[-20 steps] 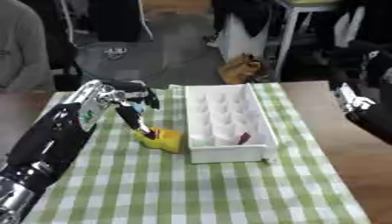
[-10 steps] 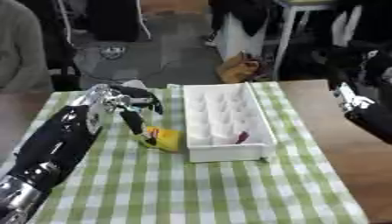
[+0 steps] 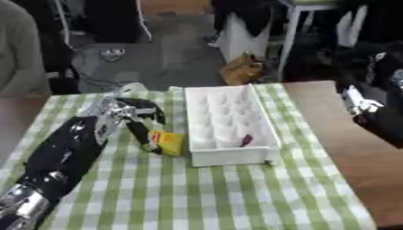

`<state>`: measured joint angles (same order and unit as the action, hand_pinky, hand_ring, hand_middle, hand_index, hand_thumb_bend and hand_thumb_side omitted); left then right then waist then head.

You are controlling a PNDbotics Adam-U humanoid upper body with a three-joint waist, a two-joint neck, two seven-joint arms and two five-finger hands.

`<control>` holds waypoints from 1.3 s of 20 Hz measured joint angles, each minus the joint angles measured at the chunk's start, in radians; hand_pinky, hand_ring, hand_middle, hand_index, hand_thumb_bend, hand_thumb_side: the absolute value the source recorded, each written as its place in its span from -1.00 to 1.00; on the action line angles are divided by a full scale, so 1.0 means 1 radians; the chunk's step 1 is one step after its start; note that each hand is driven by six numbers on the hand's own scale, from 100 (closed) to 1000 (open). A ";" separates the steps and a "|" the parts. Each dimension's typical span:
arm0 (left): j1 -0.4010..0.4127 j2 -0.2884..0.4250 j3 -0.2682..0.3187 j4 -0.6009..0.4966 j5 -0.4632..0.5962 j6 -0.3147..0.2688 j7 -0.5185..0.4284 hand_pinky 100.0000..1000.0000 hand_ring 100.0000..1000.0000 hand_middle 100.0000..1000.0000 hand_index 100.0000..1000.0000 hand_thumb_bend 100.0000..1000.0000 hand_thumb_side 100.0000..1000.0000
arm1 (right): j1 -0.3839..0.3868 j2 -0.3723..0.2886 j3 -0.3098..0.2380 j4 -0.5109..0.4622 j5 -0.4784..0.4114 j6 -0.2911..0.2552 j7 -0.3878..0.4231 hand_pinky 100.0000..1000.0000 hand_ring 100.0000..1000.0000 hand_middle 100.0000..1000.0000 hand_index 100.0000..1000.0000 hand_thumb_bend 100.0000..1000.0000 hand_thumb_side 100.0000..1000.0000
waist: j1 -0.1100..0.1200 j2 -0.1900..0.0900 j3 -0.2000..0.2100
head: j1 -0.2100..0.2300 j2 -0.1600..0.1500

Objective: Pick up objects on the table and place them in the box.

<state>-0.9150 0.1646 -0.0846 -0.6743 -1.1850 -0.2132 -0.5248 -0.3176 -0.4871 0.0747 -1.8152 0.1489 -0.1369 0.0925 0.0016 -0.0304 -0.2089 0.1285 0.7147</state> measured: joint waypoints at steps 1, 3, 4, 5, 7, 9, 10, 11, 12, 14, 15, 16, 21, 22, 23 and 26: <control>0.001 -0.001 0.003 0.006 -0.005 0.002 0.014 0.57 0.64 0.48 0.64 0.57 -0.29 | 0.000 0.000 0.000 0.000 0.000 0.000 0.000 0.42 0.51 0.51 0.89 -0.67 -0.03 | 0.000 0.000 -0.001 | -0.001 0.000; 0.003 -0.004 0.005 0.017 -0.013 0.007 0.039 0.57 0.63 0.47 0.63 0.56 -0.30 | 0.000 0.000 0.000 0.000 0.000 0.000 0.000 0.42 0.51 0.51 0.89 -0.67 -0.03 | 0.000 0.000 -0.001 | -0.001 -0.001; 0.005 -0.007 0.007 0.021 -0.017 0.010 0.051 0.56 0.63 0.47 0.63 0.52 -0.31 | 0.000 0.000 0.000 0.000 0.000 0.000 0.000 0.42 0.51 0.51 0.89 -0.67 -0.03 | 0.000 0.000 -0.002 | -0.002 -0.002; 0.007 -0.009 0.009 0.027 -0.022 0.013 0.062 0.56 0.63 0.47 0.63 0.52 -0.31 | 0.000 0.000 0.000 0.000 0.000 0.000 0.000 0.42 0.51 0.51 0.89 -0.67 -0.03 | 0.000 0.000 -0.003 | -0.002 -0.003; 0.010 -0.009 0.012 0.038 -0.032 0.021 0.081 0.56 0.63 0.47 0.63 0.50 -0.31 | 0.000 0.000 0.000 0.000 0.000 0.000 0.000 0.42 0.51 0.51 0.89 -0.67 -0.03 | 0.000 0.001 -0.004 | -0.002 -0.004; 0.011 -0.009 0.016 0.050 -0.040 0.027 0.096 0.56 0.63 0.47 0.63 0.47 -0.32 | 0.000 0.000 0.000 0.000 0.000 0.000 0.000 0.42 0.51 0.51 0.89 -0.67 -0.03 | 0.000 0.001 -0.006 | -0.002 -0.004; 0.012 -0.009 0.017 0.055 -0.043 0.029 0.101 0.56 0.63 0.47 0.63 0.47 -0.32 | 0.000 0.000 0.000 0.000 0.000 0.000 0.000 0.42 0.51 0.51 0.89 -0.67 -0.03 | 0.000 0.001 -0.008 | -0.002 -0.004; 0.012 -0.009 0.020 0.060 -0.045 0.031 0.105 0.56 0.63 0.47 0.63 0.47 -0.32 | 0.000 0.000 0.000 0.000 0.000 0.000 0.000 0.42 0.51 0.51 0.89 -0.67 -0.03 | 0.000 0.001 -0.009 | -0.002 -0.004; 0.014 -0.009 0.021 0.065 -0.047 0.033 0.107 0.56 0.63 0.47 0.63 0.46 -0.33 | 0.000 0.000 0.000 0.000 0.000 0.000 0.000 0.42 0.51 0.51 0.89 -0.67 -0.03 | 0.000 0.001 -0.009 | -0.002 -0.005; 0.017 -0.009 0.025 0.075 -0.047 0.036 0.110 0.56 0.62 0.47 0.63 0.45 -0.33 | 0.000 0.000 0.000 0.000 0.000 0.000 0.000 0.42 0.50 0.51 0.89 -0.67 -0.03 | 0.000 0.001 -0.011 | -0.003 -0.005; 0.018 -0.009 0.027 0.079 -0.047 0.038 0.112 0.56 0.62 0.46 0.63 0.44 -0.34 | 0.000 0.000 0.000 0.000 0.000 0.000 0.000 0.42 0.50 0.51 0.89 -0.67 -0.03 | 0.000 0.001 -0.012 | -0.004 -0.005; 0.019 -0.009 0.028 0.083 -0.047 0.039 0.114 0.56 0.62 0.46 0.62 0.43 -0.34 | 0.000 0.000 0.000 0.000 0.000 0.000 0.000 0.42 0.50 0.51 0.89 -0.67 -0.03 | 0.000 0.001 -0.012 | -0.005 -0.005; 0.025 -0.009 0.033 0.094 -0.047 0.041 0.134 0.56 0.62 0.46 0.62 0.38 -0.34 | 0.000 0.000 0.000 0.000 0.000 0.000 0.001 0.42 0.50 0.51 0.90 -0.68 -0.03 | 0.000 0.001 -0.016 | -0.006 -0.011; 0.026 -0.009 0.033 0.095 -0.047 0.041 0.138 0.56 0.62 0.45 0.62 0.38 -0.34 | 0.000 0.000 0.000 0.000 0.000 -0.001 0.001 0.42 0.50 0.51 0.90 -0.68 -0.03 | 0.000 0.001 -0.017 | -0.006 -0.013; 0.026 -0.009 0.034 0.096 -0.047 0.040 0.142 0.56 0.62 0.46 0.62 0.37 -0.34 | 0.000 0.000 0.000 0.000 0.000 -0.001 0.001 0.42 0.50 0.51 0.90 -0.68 -0.03 | 0.000 0.001 -0.019 | -0.006 -0.014; 0.026 -0.009 0.034 0.100 -0.047 0.044 0.155 0.56 0.61 0.45 0.62 0.36 -0.34 | 0.000 0.000 0.000 0.000 0.000 -0.002 0.002 0.42 0.50 0.51 0.90 -0.68 -0.03 | 0.000 0.002 -0.025 | -0.006 -0.022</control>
<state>-0.8887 0.1557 -0.0504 -0.5740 -1.2316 -0.1697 -0.3696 -0.3174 -0.4871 0.0747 -1.8152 0.1488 -0.1388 0.0946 0.0016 -0.0288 -0.2337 0.1222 0.6924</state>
